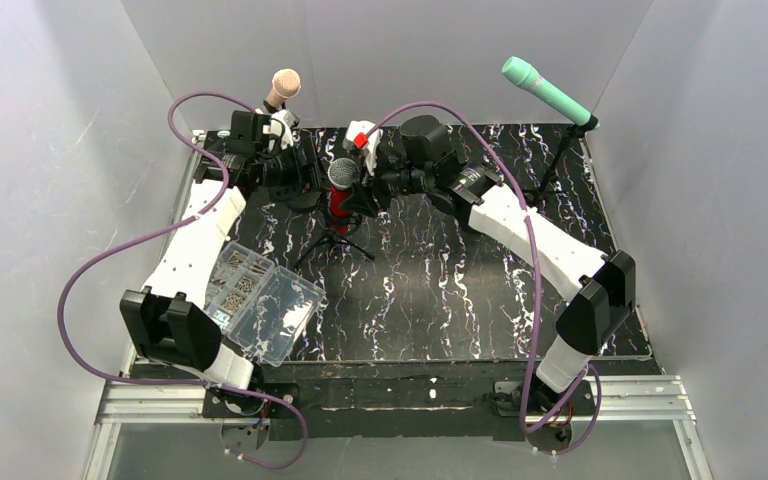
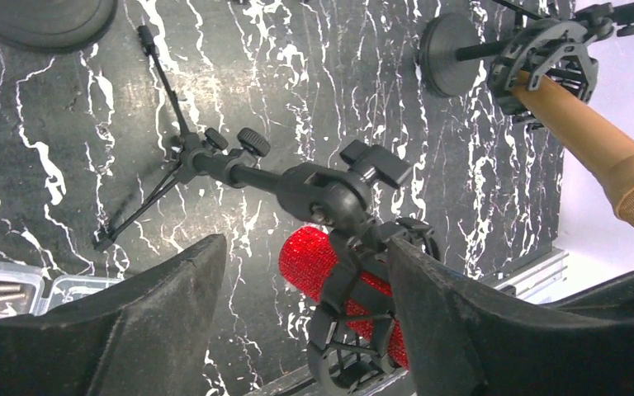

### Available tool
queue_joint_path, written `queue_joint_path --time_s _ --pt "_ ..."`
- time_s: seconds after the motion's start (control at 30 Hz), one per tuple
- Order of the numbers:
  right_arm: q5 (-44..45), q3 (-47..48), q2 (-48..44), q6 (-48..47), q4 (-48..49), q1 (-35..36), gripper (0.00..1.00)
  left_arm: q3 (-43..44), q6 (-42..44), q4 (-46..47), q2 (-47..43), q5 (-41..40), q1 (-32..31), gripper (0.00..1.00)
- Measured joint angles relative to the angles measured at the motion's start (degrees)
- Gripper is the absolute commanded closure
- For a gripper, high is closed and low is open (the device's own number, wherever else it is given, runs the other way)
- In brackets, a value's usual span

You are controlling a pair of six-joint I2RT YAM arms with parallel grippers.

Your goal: Remove the microphone from the stand

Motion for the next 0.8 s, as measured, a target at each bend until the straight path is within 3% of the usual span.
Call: queue_joint_path --time_s 0.17,0.4,0.63,0.73,0.8 --pt "0.1 0.0 0.0 -0.6 -0.1 0.1 0.99 -0.7 -1.0 1.3 0.0 2.0 0.0 0.41" --pt "0.2 0.0 0.0 -1.3 -0.5 0.3 0.99 -3.4 -2.1 3.6 -1.3 4.4 0.2 0.65" --pt "0.9 0.0 0.0 -1.9 -0.5 0.4 0.99 -6.0 -3.0 4.5 -2.4 6.4 0.4 0.80" --pt "1.2 0.0 0.0 -2.3 -0.5 0.4 0.99 -6.2 -3.0 5.2 -2.4 7.1 0.5 0.98" --pt "2.0 0.0 0.0 -2.6 -0.4 0.4 0.99 -6.3 -3.0 5.8 -2.4 7.3 0.4 1.00"
